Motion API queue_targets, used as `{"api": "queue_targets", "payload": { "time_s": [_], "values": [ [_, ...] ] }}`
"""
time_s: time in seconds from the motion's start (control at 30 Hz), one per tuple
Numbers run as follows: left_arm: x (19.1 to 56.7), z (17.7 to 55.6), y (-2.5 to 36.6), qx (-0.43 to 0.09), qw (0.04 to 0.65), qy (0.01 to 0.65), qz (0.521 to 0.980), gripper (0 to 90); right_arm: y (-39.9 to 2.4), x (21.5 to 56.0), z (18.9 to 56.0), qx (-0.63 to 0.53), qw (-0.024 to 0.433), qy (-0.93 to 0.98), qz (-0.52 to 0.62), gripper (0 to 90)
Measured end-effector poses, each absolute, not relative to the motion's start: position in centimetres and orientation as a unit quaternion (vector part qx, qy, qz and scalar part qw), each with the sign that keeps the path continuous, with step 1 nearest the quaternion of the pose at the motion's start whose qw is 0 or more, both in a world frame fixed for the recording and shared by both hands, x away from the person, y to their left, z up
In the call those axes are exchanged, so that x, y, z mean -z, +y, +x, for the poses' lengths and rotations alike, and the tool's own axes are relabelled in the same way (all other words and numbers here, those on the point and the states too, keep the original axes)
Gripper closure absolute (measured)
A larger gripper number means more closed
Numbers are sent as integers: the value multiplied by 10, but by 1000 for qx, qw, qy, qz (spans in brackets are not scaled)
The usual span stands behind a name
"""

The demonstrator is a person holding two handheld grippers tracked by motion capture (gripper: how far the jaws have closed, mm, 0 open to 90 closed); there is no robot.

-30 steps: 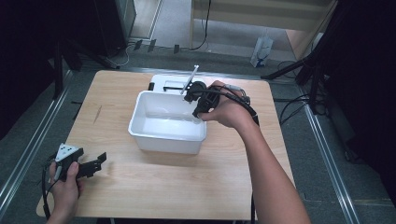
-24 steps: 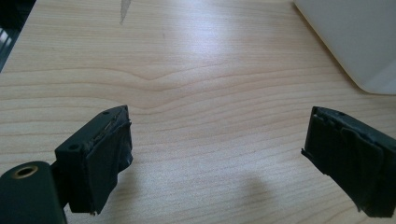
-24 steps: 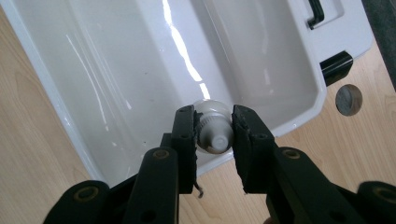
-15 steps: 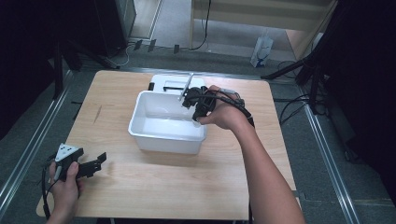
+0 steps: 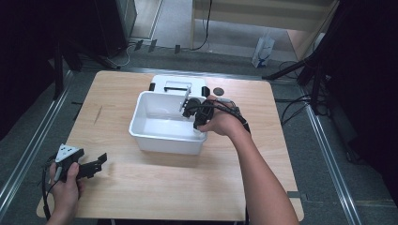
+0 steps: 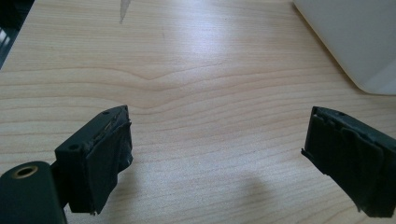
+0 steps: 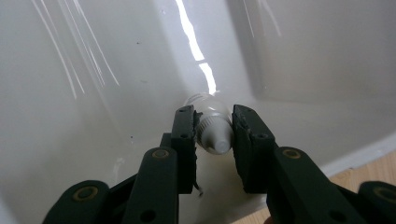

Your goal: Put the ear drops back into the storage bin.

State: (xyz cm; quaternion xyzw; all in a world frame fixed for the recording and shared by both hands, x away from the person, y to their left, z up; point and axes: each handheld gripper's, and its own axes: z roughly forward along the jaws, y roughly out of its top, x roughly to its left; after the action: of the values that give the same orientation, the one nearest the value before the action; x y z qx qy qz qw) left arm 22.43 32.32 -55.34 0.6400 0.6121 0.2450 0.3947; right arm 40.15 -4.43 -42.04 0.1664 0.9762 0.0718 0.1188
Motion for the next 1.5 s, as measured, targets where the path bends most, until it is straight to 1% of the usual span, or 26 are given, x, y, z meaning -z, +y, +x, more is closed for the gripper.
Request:
{"api": "queue_targets", "payload": {
  "time_s": [0.17,0.27,0.73,0.93,1.07,1.1,1.13,1.23,1.5],
  "values": [
    [553,224,323,-245,395,612,640,84,-45,427,402,-69,124,977,159,772],
    [553,224,323,-245,394,612,640,84,-44,428,403,-66,125,977,158,773],
    [553,224,323,-245,395,612,640,84,-46,426,401,-83,118,976,162,691],
    [553,224,323,-246,394,612,640,84,-49,413,395,-109,122,973,163,631],
    [553,224,323,-245,395,612,639,84,-53,405,392,-118,127,971,164,610],
    [553,224,323,-247,395,612,640,84,-56,399,390,-126,132,969,165,588],
    [553,224,323,-247,395,612,640,84,-56,399,390,-126,132,969,165,588],
    [553,225,323,-247,395,611,640,84,-63,388,385,-144,142,964,175,551],
    [553,224,323,-247,395,612,640,84,-83,374,380,-156,155,958,186,516]
  ]
}}
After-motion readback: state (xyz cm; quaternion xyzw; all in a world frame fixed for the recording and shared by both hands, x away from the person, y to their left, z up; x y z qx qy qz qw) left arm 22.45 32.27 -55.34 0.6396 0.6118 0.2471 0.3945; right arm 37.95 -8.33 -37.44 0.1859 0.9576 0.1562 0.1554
